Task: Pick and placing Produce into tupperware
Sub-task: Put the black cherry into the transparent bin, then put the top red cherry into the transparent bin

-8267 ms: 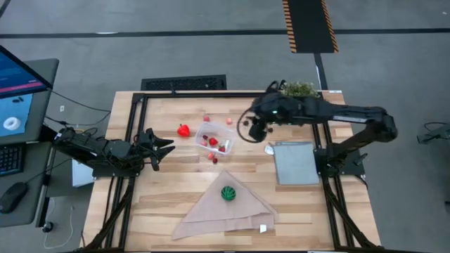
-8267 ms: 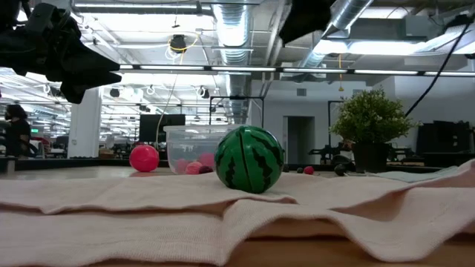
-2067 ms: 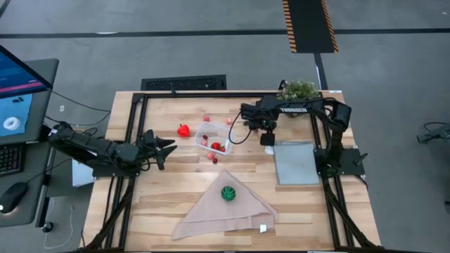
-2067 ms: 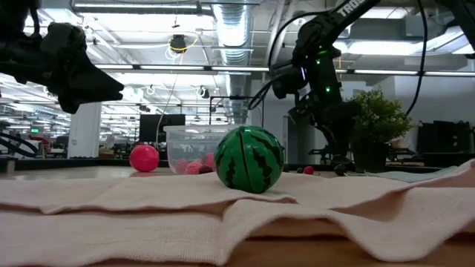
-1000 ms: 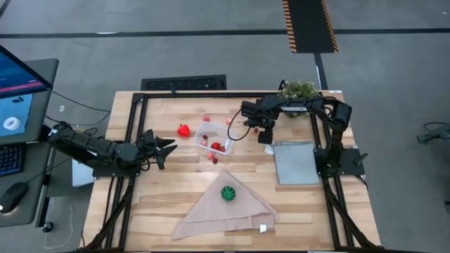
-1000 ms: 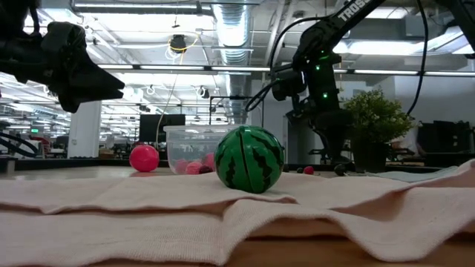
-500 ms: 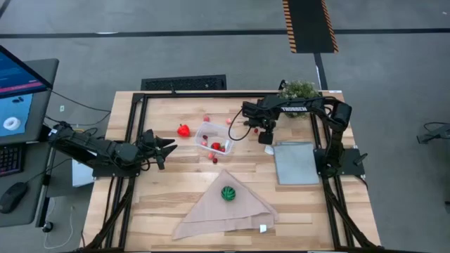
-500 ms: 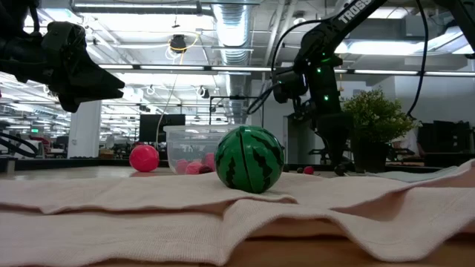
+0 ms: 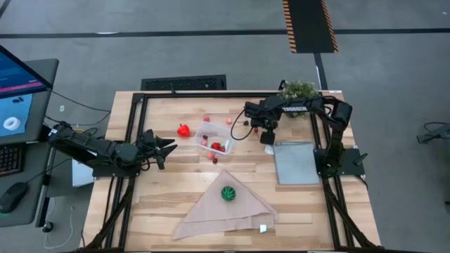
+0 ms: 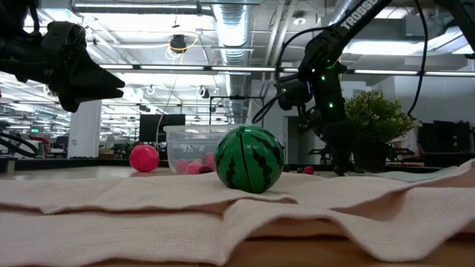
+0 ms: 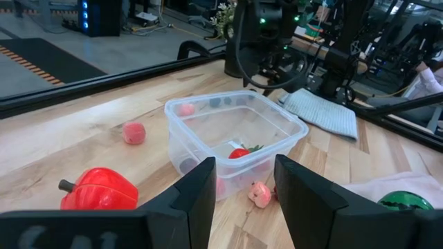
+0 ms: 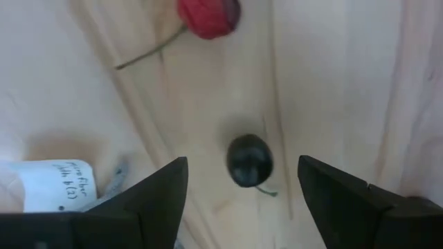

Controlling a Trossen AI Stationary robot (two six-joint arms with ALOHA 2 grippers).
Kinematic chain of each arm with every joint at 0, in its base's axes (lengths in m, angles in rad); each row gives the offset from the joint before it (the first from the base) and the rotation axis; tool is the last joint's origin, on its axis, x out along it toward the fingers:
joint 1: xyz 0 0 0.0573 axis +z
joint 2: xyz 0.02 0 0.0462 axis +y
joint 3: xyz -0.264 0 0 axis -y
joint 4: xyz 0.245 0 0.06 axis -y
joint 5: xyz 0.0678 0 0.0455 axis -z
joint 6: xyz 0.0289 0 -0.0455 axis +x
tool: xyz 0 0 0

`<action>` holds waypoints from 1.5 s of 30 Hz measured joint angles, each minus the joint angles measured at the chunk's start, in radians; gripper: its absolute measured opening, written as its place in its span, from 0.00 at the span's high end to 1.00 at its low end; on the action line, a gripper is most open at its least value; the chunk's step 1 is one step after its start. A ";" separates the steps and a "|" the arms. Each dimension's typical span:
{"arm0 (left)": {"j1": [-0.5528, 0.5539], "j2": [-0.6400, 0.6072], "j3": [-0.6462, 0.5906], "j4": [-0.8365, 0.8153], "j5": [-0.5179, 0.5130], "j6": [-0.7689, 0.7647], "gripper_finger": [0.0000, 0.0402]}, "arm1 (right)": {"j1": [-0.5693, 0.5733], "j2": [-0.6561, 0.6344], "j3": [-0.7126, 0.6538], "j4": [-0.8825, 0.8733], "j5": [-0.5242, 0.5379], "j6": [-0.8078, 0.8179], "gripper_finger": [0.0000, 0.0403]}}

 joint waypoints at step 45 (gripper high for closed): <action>0.000 0.000 0.000 -0.005 0.000 0.000 0.65 | 0.007 -0.002 -0.059 0.002 -0.059 0.050 0.80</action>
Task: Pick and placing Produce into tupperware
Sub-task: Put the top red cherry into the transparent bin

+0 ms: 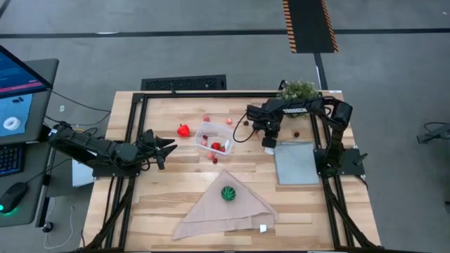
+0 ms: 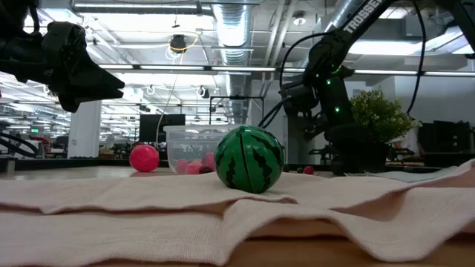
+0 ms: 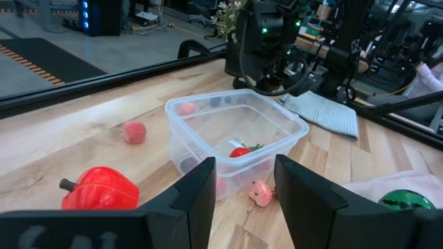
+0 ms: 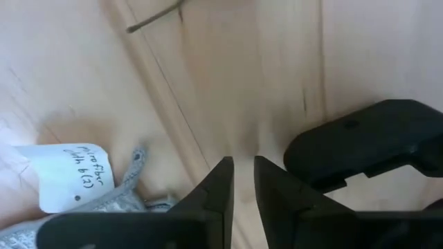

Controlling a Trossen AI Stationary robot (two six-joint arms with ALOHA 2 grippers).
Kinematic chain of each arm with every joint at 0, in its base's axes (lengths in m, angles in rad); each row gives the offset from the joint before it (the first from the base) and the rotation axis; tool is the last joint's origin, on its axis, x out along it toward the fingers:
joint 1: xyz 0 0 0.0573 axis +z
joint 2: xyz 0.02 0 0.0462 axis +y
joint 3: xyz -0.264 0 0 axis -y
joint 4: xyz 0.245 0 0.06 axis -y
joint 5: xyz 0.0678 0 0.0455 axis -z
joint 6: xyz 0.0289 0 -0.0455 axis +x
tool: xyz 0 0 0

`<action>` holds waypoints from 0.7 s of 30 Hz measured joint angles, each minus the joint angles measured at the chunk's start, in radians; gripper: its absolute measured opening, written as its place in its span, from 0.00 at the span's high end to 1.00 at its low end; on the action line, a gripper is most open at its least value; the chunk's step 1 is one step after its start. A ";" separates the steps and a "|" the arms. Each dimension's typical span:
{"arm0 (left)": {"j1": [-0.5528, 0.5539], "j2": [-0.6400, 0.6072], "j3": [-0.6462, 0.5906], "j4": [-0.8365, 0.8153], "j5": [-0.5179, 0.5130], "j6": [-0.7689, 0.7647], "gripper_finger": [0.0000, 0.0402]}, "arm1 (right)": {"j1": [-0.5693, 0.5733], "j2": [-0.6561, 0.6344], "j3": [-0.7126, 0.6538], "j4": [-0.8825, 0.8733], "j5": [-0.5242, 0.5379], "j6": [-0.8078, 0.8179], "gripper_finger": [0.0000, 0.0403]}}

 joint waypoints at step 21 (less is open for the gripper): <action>0.000 0.000 0.000 -0.010 0.000 0.001 0.65 | 0.003 -0.001 0.101 -0.010 0.029 0.034 0.56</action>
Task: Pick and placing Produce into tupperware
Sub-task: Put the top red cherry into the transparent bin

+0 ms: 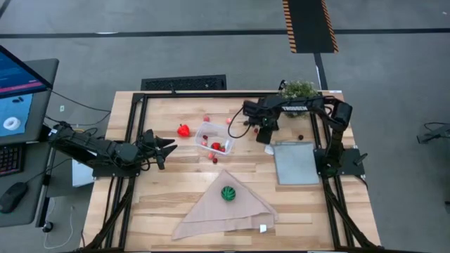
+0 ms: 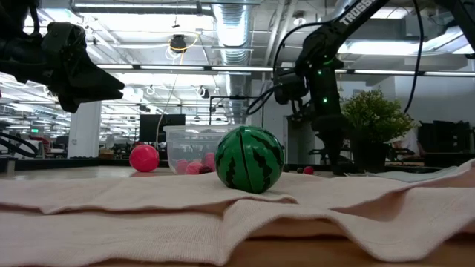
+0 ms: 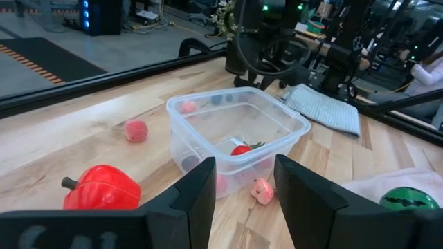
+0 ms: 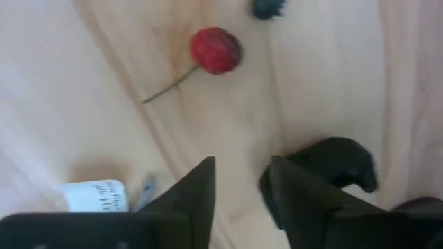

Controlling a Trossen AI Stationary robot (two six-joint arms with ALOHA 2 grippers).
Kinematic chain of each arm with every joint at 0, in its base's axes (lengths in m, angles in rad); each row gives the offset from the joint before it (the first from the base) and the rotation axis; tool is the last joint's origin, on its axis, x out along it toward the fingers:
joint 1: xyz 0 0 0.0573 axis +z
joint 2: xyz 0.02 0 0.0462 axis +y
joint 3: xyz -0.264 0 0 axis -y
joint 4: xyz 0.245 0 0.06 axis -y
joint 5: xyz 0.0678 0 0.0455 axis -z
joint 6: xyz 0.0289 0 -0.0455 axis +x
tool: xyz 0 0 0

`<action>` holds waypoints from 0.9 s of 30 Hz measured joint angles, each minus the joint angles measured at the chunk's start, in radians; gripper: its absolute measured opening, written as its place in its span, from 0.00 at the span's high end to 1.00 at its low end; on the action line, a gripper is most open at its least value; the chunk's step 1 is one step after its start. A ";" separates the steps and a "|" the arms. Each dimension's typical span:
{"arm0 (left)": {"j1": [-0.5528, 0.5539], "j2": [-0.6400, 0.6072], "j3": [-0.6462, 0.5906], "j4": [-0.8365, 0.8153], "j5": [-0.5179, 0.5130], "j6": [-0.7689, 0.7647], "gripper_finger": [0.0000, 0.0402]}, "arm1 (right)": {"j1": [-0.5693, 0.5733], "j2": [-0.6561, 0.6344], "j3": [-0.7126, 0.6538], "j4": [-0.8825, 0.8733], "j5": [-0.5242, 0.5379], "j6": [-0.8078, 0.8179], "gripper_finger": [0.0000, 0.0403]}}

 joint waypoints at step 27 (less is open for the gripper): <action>0.000 0.000 0.000 -0.005 -0.005 0.001 0.65 | 0.070 0.001 -0.013 0.156 -0.109 0.099 0.50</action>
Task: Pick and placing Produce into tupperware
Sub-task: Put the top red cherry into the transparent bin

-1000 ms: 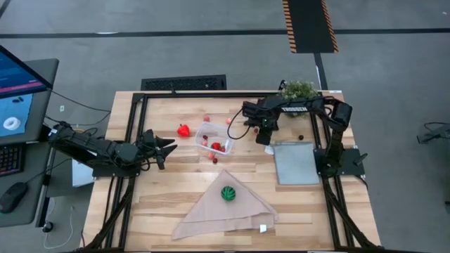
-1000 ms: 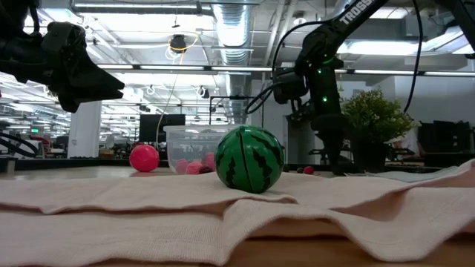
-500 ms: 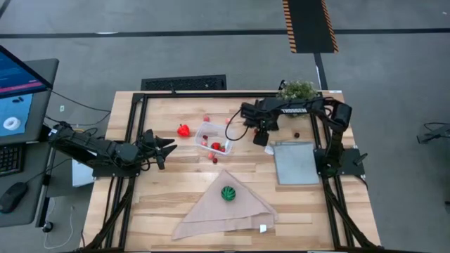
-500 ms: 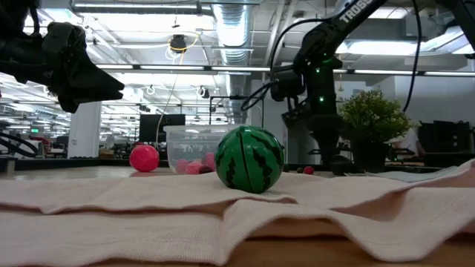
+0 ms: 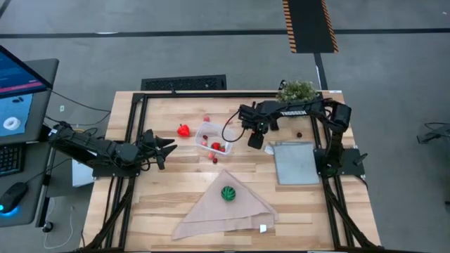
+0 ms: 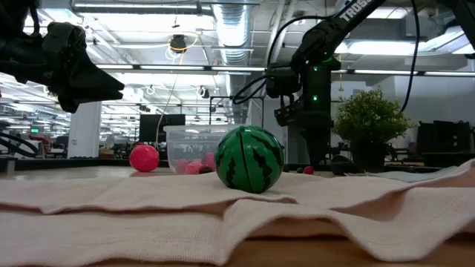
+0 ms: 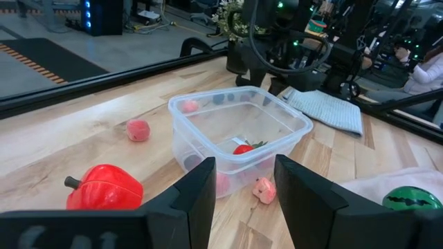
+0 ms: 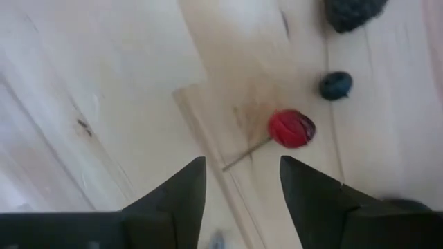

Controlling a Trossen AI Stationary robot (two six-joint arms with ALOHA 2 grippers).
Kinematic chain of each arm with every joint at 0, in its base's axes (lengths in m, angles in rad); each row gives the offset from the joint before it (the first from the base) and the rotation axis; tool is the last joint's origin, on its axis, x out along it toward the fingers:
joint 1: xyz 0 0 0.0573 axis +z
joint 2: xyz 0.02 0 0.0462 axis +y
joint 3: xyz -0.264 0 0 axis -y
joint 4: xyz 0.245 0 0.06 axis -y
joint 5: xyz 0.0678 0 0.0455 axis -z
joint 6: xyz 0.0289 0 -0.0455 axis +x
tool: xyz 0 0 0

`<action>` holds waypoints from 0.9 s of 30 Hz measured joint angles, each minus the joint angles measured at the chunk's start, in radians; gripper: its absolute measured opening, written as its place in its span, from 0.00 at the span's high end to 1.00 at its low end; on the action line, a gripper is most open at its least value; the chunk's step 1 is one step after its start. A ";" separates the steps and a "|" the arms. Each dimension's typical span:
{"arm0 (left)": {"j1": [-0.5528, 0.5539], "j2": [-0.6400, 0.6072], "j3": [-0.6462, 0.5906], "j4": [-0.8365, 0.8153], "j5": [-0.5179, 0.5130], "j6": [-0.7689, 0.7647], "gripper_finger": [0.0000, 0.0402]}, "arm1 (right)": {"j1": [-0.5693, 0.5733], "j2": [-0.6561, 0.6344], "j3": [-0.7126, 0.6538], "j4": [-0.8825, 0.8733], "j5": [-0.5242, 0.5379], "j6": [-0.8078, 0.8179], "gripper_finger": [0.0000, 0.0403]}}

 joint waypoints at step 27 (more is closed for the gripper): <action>0.000 0.000 0.000 -0.011 0.005 -0.001 0.65 | -0.056 0.001 -0.003 0.117 0.042 -0.039 0.35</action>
